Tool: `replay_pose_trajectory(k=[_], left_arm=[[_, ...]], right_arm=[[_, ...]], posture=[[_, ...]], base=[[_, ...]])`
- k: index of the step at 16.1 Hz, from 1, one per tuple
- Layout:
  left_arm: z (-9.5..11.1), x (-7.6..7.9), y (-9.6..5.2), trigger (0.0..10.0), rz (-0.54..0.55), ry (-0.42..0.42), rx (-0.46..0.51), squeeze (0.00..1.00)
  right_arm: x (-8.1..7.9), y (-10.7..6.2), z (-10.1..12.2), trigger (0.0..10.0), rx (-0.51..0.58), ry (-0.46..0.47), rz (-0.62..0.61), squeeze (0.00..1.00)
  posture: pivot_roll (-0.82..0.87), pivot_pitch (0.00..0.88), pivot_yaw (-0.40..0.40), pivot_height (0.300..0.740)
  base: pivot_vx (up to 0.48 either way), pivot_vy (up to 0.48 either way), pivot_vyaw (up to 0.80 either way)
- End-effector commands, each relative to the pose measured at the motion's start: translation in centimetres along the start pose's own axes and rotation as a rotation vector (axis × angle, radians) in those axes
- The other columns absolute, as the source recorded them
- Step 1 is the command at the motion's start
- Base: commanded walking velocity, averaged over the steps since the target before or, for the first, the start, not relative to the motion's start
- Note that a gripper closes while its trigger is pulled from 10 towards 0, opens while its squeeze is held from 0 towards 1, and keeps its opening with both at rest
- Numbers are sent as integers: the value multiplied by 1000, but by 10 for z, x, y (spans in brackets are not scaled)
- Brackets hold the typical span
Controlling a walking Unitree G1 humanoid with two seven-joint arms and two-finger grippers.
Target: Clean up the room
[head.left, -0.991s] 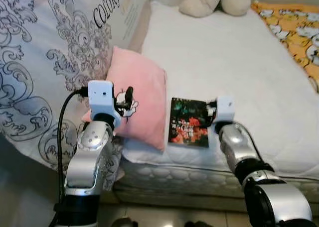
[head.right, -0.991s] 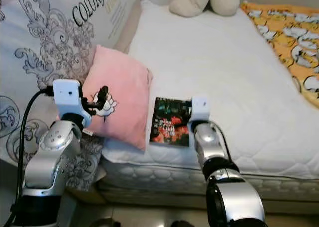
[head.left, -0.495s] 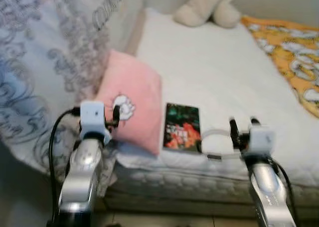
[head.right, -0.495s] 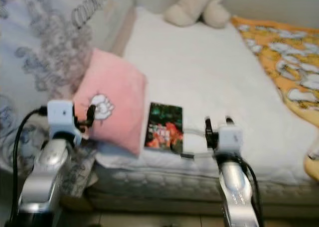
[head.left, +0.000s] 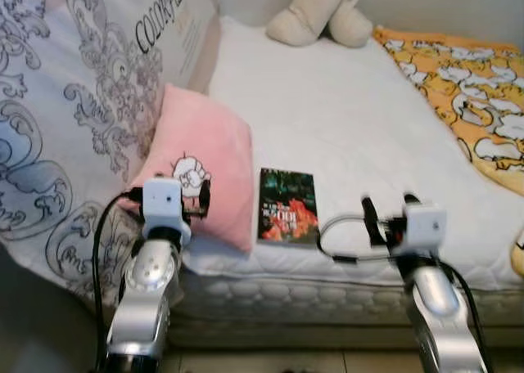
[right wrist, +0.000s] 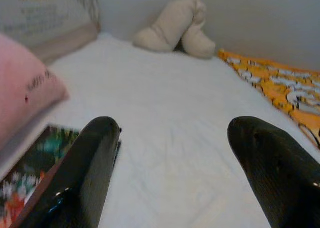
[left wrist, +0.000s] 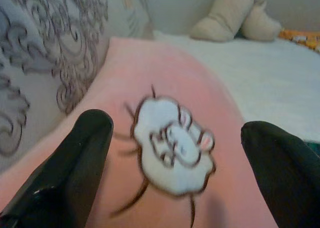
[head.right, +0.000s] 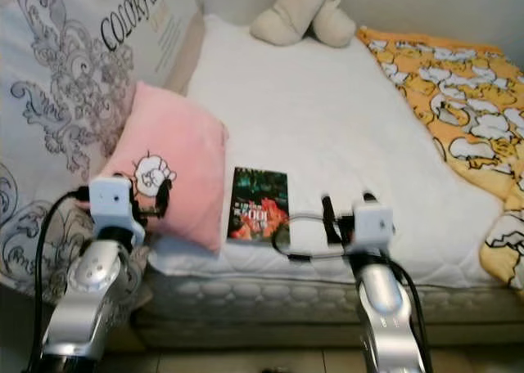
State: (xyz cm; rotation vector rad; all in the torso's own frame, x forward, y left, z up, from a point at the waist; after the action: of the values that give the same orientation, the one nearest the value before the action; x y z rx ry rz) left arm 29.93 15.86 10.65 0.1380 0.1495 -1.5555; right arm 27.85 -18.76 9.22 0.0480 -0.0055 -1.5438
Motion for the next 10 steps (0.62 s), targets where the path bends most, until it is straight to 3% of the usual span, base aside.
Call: replay_pose_trajectory(k=[1, 3, 6, 10], left_arm=[[2, 2, 2, 10000, 18, -27, 9, 0], [4, -3, 4, 10000, 45, -31, 21, 0], [8, -8, 8, 10000, 67, -28, 37, 0], [18, 2, 15, 10000, -2, -14, 77, 0]], right_arm=[[10, 2, -5, 10000, -30, 4, -37, 0], [12, 6, -3, 10000, -31, 7, -46, 0], [10, 5, -7, 10000, -38, 18, -47, 0], [3, 4, -13, 10000, -50, 33, -39, 0]], posture=[[-16, 0, -57, 740], [-15, 0, -52, 740], [-17, 0, -47, 740], [-24, 0, -35, 740]], base=[[304, -368, 0], [337, -337, 0], [417, 0, 0], [404, -197, 0]])
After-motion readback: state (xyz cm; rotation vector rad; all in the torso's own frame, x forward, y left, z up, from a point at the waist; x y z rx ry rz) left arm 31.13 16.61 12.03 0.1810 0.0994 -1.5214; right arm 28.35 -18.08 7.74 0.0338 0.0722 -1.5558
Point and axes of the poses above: a point about 5 cm out from each wrist's last joint towards the gripper, its own y axis pointing out of the wrist towards the gripper, its own z axis along the axis of the wrist's last joint, x = y × z, the point moved 2 cm from there along y, pointing out of the wrist towards the gripper, and after that the axes turned 8 degrees about y, right-handed, at the moved point
